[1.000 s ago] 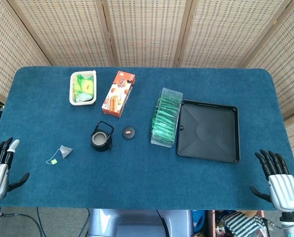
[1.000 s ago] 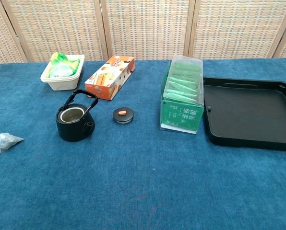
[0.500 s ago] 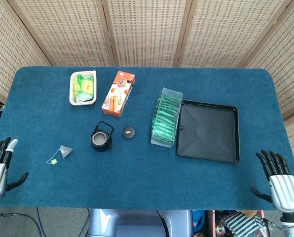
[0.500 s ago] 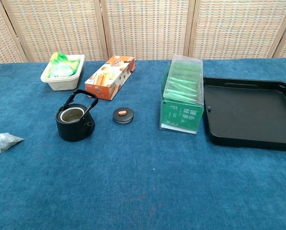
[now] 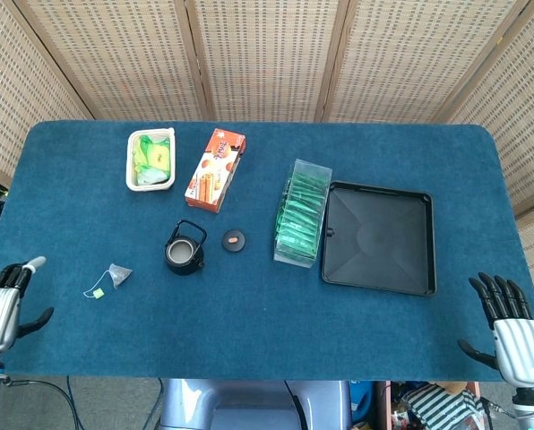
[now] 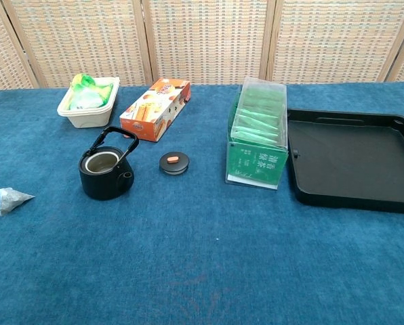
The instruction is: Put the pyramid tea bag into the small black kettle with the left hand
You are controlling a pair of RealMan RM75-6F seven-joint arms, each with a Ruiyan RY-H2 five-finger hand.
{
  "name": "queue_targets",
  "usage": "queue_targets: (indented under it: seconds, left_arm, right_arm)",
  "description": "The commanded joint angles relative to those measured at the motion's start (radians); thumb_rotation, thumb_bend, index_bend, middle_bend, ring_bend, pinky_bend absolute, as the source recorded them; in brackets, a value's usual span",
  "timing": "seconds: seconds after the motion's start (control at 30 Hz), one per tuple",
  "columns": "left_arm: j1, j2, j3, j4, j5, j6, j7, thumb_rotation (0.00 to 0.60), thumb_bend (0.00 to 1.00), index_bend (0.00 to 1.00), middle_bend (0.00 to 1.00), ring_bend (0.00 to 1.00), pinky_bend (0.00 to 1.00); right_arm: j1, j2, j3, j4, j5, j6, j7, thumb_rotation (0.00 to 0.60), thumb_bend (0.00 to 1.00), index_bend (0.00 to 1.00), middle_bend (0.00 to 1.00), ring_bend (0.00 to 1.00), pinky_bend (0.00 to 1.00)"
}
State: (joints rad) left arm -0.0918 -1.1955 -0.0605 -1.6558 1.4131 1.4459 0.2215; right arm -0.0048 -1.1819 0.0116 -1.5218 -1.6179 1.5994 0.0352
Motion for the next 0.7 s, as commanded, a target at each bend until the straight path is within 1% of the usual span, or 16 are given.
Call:
queue_targets:
  seconds: [0.03,0.1,0.2,0.37,0.6,0.7]
  left_arm:
    - [-0.040,-0.034,-0.014,0.065,-0.051,-0.075,0.004,0.600,0.24,0.34,0.46,0.38,0.52]
    - [-0.051,-0.045,-0.016,0.087,-0.068,-0.101,0.001,0.600,0.24,0.39,0.53,0.45,0.56]
    - [-0.077,-0.073,-0.024,0.143,-0.109,-0.161,0.000,0.600,0.24,0.43,0.59,0.49,0.59]
    - [-0.105,-0.116,-0.031,0.214,-0.147,-0.218,-0.005,0.600,0.24,0.47,0.66,0.55,0.62]
    - [-0.151,-0.171,-0.027,0.294,-0.184,-0.306,0.013,0.600,0.25,0.48,0.67,0.56,0.62]
    - [-0.166,-0.189,-0.026,0.315,-0.190,-0.328,0.023,0.600,0.24,0.48,0.67,0.56,0.62]
  right_arm:
    - [-0.002,0.000,0.000,-0.001,0.003,0.000,-0.001,0.600,0.02,0.11,0.14,0.00,0.06]
    - [-0.003,0.000,0.000,-0.001,0.006,-0.001,-0.001,0.600,0.02,0.11,0.14,0.00,0.06]
    - [-0.006,0.001,0.000,-0.003,0.011,-0.001,-0.004,0.600,0.02,0.11,0.14,0.00,0.06]
    - [-0.013,0.001,-0.001,-0.006,0.018,0.001,-0.008,0.600,0.02,0.11,0.14,0.00,0.06]
    - [-0.023,0.004,0.000,-0.011,0.031,0.004,-0.015,0.600,0.02,0.11,0.15,0.00,0.06]
    - [-0.025,0.005,0.000,-0.013,0.032,0.005,-0.018,0.600,0.02,0.11,0.15,0.00,0.06]
